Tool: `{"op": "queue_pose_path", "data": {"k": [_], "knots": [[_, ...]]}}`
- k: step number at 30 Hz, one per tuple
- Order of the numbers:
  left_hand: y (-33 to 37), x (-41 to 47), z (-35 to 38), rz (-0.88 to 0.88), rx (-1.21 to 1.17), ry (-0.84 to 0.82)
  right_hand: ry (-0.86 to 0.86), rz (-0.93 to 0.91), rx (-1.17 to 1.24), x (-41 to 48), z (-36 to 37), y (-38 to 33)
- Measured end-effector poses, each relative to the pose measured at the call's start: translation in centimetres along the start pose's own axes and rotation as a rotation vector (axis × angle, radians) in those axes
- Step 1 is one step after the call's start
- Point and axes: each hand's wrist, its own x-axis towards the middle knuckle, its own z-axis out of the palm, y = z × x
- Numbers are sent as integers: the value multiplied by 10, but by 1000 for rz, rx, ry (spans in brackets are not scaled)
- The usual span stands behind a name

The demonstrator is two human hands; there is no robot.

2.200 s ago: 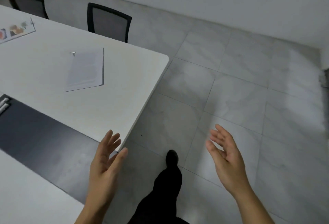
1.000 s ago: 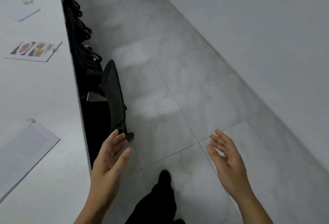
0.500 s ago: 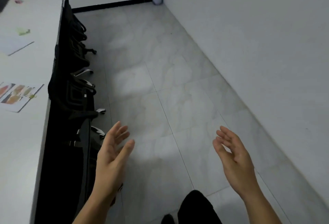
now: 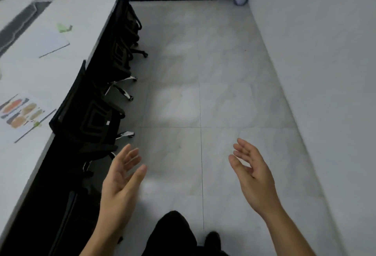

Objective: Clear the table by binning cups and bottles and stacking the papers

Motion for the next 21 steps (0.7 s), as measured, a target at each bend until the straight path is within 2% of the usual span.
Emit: {"op": "queue_pose_path", "data": {"k": [6,9,17,21], "knots": [[-23,108,13,-62,-57,287,-240,-71,-79,167,60,-26],[-36,189,20,-67,-72,351,-287,-92,-118,253,98,-35],[21,446,26,-36,-25,316,-316,-142,-128,464,181,-125],[37,551,32,-8,-7,305,-309,-109,-72,556,223,-148]]}}
